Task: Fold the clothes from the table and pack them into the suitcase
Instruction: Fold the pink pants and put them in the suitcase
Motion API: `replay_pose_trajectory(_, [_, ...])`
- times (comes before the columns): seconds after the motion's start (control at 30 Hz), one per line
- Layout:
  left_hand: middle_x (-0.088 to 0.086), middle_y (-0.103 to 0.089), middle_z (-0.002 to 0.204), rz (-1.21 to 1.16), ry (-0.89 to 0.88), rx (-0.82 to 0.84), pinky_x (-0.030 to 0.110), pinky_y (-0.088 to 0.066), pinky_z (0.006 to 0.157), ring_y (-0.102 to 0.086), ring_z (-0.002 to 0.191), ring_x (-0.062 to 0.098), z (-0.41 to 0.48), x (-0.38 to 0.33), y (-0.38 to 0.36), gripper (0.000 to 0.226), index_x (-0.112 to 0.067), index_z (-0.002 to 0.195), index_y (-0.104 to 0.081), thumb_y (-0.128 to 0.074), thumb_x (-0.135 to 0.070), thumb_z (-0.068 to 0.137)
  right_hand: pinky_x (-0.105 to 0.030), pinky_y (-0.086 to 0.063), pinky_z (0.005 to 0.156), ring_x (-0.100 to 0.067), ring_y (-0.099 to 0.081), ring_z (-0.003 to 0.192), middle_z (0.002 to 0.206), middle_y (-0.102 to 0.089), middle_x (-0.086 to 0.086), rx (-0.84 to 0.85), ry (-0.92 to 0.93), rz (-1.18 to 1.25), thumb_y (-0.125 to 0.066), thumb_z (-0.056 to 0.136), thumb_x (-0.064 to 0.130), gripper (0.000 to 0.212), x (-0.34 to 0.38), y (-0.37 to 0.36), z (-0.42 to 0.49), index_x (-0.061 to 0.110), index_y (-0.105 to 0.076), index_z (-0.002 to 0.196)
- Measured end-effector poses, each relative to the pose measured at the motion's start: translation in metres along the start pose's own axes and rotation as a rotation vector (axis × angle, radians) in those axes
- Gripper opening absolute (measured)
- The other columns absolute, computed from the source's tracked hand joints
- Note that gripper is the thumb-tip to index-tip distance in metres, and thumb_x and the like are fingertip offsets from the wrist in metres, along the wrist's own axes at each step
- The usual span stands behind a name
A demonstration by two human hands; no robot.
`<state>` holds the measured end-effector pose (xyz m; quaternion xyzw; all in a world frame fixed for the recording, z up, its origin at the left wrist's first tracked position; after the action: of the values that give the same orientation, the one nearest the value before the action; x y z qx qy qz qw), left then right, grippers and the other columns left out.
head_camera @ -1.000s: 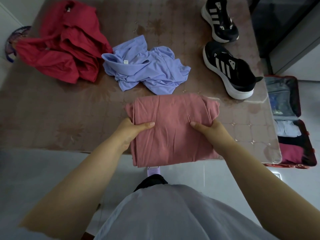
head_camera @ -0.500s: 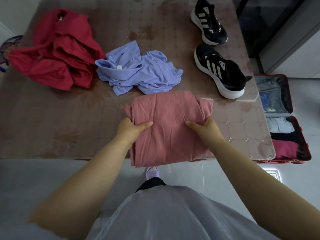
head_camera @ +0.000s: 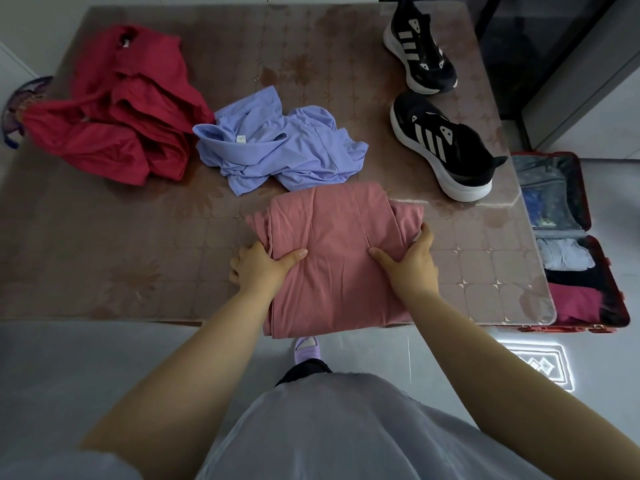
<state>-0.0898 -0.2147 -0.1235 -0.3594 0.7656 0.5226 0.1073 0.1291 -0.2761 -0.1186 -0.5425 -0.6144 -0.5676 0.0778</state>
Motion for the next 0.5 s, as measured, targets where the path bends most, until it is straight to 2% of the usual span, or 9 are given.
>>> replay_pose_trajectory(0.17, [0.017,-0.043,0.137,-0.026,-0.004,-0.004,0.051,-0.023,0.110,-0.033,0.129,0.039,0.001,0.000,-0.001,0.085,-0.008,0.128,-0.048,-0.073,-0.061,0.066,-0.050,-0.028,0.109,-0.036,-0.044,0.127,0.141,-0.044,-0.015,0.005,-0.015,0.006,-0.074,0.075,0.045,0.098,-0.005,-0.002,0.004,0.007,-0.016,0.145])
replay_pose_trajectory(0.27, [0.011,-0.054,0.128,-0.162,-0.044,0.043,0.049,-0.034,0.105,-0.047,0.122,0.033,0.000,0.000,-0.002,0.093,-0.009,0.123,-0.053,-0.075,-0.068,0.054,-0.045,-0.032,0.108,-0.034,-0.046,0.125,0.138,-0.047,-0.011,0.032,-0.054,0.091,-0.077,0.074,0.041,0.093,-0.005,0.001,0.008,0.008,-0.023,0.141])
replay_pose_trajectory(0.3, [0.007,-0.058,0.124,-0.257,-0.063,0.052,0.044,-0.040,0.101,-0.053,0.117,0.028,-0.001,0.000,0.000,0.091,-0.010,0.122,-0.055,-0.079,-0.064,0.052,-0.038,-0.034,0.106,-0.032,-0.047,0.125,0.138,-0.047,-0.010,0.037,-0.061,0.151,-0.077,0.074,0.039,0.091,-0.004,0.003,0.009,0.009,-0.024,0.142])
replay_pose_trajectory(0.37, [0.001,-0.062,0.115,-0.408,-0.091,0.067,0.027,-0.046,0.087,-0.059,0.105,0.018,-0.004,-0.003,0.004,0.072,-0.010,0.120,-0.057,-0.085,-0.041,0.061,-0.028,-0.033,0.098,-0.028,-0.045,0.127,0.141,-0.043,-0.009,0.025,-0.039,0.252,-0.074,0.078,0.036,0.089,0.000,0.011,0.010,0.011,-0.020,0.145])
replay_pose_trajectory(0.43, [-0.005,-0.062,0.105,-0.485,-0.158,0.074,0.013,-0.045,0.074,-0.060,0.096,0.010,-0.007,-0.012,0.011,0.058,-0.012,0.117,-0.059,-0.084,-0.024,0.066,-0.025,-0.029,0.100,-0.024,-0.039,0.132,0.147,-0.036,-0.007,-0.022,0.031,0.301,-0.071,0.081,0.036,0.091,0.004,0.021,0.010,0.015,-0.014,0.149])
replay_pose_trajectory(0.5, [-0.013,-0.061,0.099,-0.556,-0.241,0.083,0.005,-0.045,0.072,-0.059,0.088,-0.001,-0.009,-0.023,0.020,0.052,-0.018,0.112,-0.058,-0.083,-0.016,0.067,-0.024,-0.026,0.105,-0.017,-0.034,0.136,0.152,-0.030,-0.001,-0.051,0.115,0.347,-0.073,0.079,0.035,0.097,0.008,0.033,0.010,0.019,-0.010,0.150])
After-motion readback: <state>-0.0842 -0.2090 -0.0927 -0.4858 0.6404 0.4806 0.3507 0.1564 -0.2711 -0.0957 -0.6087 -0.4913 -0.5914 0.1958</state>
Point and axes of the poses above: each hand's wrist, its own z-axis towards the middle knuckle, its own y-axis out of the back of the hand, x = y × z, the point moved 2 cm from there along z, towards the middle knuckle
